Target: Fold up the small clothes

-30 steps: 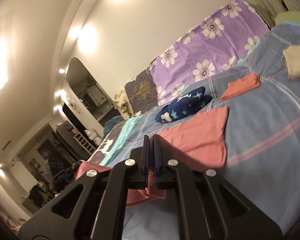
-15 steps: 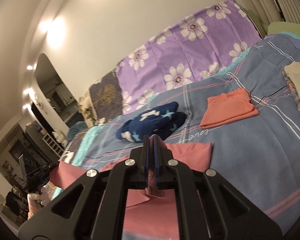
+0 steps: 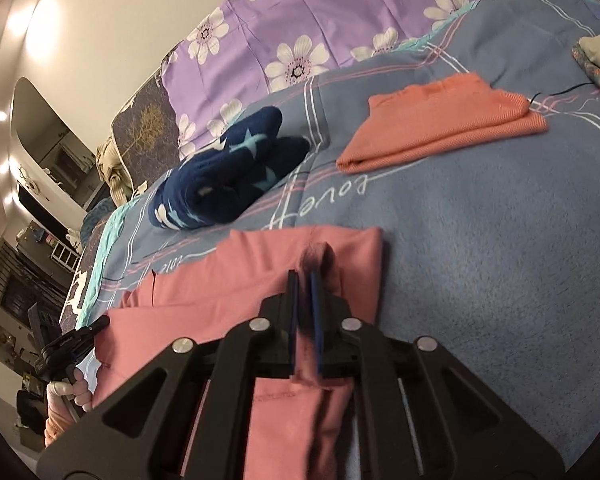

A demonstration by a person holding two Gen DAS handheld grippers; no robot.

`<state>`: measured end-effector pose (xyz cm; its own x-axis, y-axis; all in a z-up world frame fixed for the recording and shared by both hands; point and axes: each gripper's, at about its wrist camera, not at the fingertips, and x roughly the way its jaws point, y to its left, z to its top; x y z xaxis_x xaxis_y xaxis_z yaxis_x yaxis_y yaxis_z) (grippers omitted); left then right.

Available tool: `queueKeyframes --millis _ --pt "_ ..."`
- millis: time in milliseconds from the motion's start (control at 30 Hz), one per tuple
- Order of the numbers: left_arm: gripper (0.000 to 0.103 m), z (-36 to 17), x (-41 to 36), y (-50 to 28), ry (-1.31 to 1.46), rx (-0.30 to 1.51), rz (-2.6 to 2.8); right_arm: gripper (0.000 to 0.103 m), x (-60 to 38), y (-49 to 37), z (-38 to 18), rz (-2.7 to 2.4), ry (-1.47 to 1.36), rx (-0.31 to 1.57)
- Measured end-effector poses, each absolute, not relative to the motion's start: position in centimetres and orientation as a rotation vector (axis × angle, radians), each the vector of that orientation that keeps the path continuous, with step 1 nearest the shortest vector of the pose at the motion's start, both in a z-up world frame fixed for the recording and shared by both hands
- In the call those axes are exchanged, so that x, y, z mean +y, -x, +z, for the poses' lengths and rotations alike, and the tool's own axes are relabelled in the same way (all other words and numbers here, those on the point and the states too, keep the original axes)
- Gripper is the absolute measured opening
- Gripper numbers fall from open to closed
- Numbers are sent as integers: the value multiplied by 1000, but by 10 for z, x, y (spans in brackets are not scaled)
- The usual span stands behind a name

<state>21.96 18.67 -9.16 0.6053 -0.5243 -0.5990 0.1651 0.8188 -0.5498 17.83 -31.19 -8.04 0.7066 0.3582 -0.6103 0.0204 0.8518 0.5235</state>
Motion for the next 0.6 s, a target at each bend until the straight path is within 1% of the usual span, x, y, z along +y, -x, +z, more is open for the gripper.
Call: queueKeyframes --millis 33,67,100,133,167,200,233,267,400,500,567,600 --pt "20 -89 187 -213 459 839 -429 14 -311 -174 -78 209 -512 775" --pt "24 -88 184 -212 447 845 -436 18 -310 -169 -75 219 -490 781" --pt "28 -87 181 -207 429 852 -445 27 -308 -167 -74 223 -469 787" --pt "28 -87 178 -201 397 864 -453 30 -306 -163 -73 225 -439 796" --pt "28 -89 175 -198 371 878 -457 30 -302 -160 -73 221 -398 810" --pt "25 -91 171 -193 336 898 -455 27 -298 -158 -73 209 -357 830" --pt "3 -93 169 -191 310 911 -452 12 -295 -157 -74 201 -333 844" --pt "3 -93 167 -191 294 922 -450 6 -295 -156 -75 200 -333 847" --pt "3 -78 174 -195 415 912 -472 6 -312 -153 -53 289 -536 756" --pt "2 -52 181 -214 532 832 -492 6 -327 -169 -31 292 -655 686" --pt "3 -46 186 -238 608 812 -445 7 -336 -195 -29 251 -705 699" --pt "6 -47 188 -248 631 812 -421 13 -338 -209 -31 221 -707 722"
